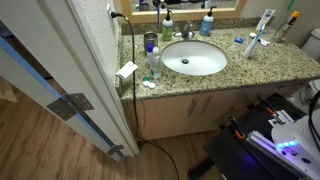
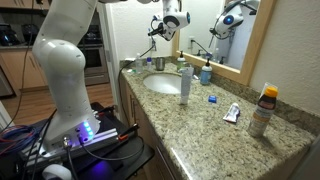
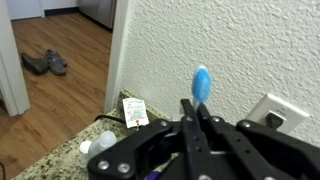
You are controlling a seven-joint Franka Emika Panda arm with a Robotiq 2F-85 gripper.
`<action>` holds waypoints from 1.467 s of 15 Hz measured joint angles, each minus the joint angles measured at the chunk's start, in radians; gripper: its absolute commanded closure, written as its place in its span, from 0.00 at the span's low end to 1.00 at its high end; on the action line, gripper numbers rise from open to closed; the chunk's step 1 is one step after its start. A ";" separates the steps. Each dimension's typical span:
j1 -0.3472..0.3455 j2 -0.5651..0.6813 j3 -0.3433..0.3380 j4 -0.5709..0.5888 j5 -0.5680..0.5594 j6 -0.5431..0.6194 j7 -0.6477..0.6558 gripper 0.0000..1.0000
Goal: Get the toothbrush on top of the small blue object and place it in the silver cup
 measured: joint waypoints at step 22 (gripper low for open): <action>-0.023 0.311 0.018 0.121 0.190 0.149 0.006 0.99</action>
